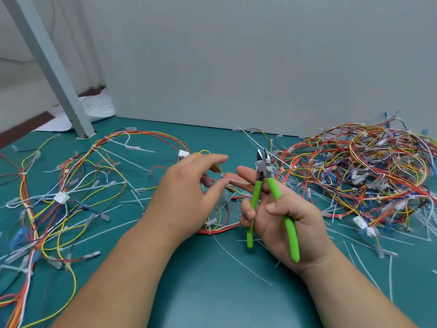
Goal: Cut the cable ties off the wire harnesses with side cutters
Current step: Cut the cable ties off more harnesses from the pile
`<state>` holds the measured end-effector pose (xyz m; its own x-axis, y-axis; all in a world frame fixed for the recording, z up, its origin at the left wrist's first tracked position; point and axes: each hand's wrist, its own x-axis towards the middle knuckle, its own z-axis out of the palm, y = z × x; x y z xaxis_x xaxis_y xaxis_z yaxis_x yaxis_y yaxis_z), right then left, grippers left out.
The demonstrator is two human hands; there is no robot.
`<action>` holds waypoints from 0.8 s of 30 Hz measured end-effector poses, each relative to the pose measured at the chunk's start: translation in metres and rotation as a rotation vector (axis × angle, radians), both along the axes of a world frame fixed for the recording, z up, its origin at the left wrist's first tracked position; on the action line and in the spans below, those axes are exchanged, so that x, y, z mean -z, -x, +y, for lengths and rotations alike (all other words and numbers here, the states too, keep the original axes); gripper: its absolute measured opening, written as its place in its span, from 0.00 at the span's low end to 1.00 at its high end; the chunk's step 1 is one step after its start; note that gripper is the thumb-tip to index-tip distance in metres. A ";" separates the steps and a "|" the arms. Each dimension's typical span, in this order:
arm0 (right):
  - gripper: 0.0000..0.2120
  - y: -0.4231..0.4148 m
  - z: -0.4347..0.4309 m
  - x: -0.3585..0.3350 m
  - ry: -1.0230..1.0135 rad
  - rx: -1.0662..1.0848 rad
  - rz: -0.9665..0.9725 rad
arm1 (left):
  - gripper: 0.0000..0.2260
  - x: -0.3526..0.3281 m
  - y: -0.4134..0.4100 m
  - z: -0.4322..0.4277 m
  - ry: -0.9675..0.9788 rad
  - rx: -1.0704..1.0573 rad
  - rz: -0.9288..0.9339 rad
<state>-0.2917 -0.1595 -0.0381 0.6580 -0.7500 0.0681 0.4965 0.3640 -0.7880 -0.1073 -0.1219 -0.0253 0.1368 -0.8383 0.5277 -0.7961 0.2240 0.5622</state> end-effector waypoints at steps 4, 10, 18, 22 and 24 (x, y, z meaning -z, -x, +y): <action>0.38 0.001 -0.001 0.000 0.048 0.069 -0.002 | 0.11 0.001 0.002 -0.001 -0.034 -0.056 0.309; 0.38 -0.006 0.001 0.000 0.119 0.091 -0.028 | 0.11 -0.006 0.005 -0.006 -0.156 -0.079 0.818; 0.36 -0.008 -0.002 -0.002 0.143 0.102 -0.053 | 0.38 -0.012 -0.002 -0.002 -0.645 0.162 0.848; 0.35 -0.009 0.000 -0.001 0.242 0.027 0.003 | 0.26 -0.008 0.004 -0.002 -0.592 0.204 0.759; 0.35 -0.008 0.000 0.000 0.269 -0.005 0.022 | 0.29 -0.010 -0.003 -0.002 -0.624 0.282 0.952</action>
